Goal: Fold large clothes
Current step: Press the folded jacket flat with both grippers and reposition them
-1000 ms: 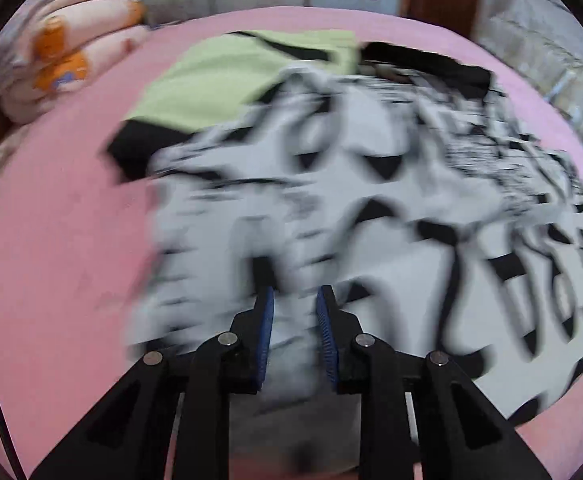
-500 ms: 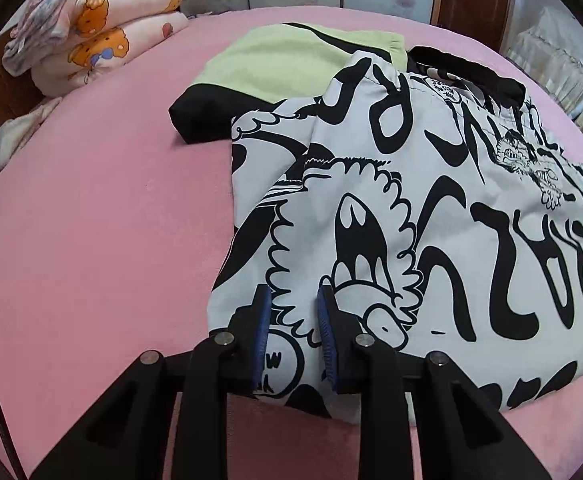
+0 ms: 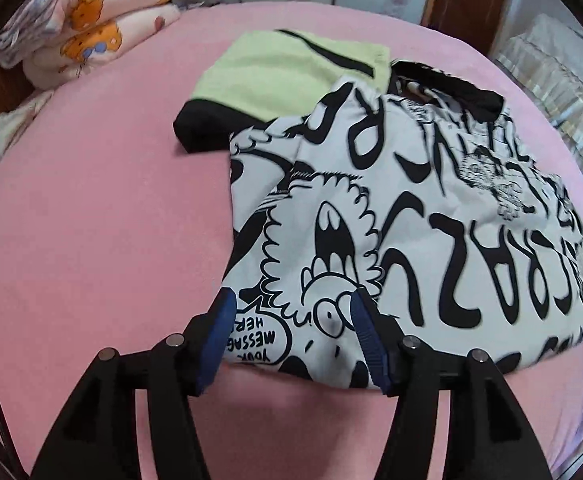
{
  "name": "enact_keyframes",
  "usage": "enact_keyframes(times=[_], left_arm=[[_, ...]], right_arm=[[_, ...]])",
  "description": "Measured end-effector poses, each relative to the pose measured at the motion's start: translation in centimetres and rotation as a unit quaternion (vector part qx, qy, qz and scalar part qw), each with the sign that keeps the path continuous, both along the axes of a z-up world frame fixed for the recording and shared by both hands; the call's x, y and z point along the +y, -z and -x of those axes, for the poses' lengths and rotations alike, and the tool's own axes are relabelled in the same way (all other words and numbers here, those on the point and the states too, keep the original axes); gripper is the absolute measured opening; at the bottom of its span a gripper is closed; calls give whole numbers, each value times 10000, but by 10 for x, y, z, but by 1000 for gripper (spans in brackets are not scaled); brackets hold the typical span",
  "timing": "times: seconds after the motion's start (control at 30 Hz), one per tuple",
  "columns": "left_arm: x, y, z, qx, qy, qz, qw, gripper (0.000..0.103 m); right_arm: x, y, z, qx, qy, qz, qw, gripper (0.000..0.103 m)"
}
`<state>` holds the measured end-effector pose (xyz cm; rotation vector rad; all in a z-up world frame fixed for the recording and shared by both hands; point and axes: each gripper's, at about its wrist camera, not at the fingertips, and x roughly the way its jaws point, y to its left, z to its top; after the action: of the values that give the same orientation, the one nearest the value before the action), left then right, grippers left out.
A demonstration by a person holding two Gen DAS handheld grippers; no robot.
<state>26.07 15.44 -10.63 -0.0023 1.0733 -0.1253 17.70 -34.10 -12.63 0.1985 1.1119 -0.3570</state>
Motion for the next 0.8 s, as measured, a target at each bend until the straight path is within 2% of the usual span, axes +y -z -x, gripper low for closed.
enact_keyframes(times=[0.3, 0.5, 0.53, 0.63, 0.67, 0.8], left_arm=[[-1, -33, 5, -314, 156, 67, 9994, 58], [-21, -57, -6, -494, 370, 207, 9979, 58], [-26, -62, -8, -543, 450, 243, 9972, 58], [-44, -72, -20, -679, 659, 253, 9952, 59], [-52, -75, -27, -723, 724, 244, 9945, 60], [-80, -76, -58, -829, 888, 194, 9924, 60]], right_arm=[[32, -31, -13, -208, -393, -40, 9990, 24], [57, -54, -31, -370, -695, -126, 9968, 24], [60, -58, -37, -405, -724, -189, 9964, 26], [66, -67, -56, -499, -764, -321, 9953, 46], [68, -70, -68, -543, -761, -302, 9952, 49], [72, -75, -117, -595, -748, -570, 9938, 49]])
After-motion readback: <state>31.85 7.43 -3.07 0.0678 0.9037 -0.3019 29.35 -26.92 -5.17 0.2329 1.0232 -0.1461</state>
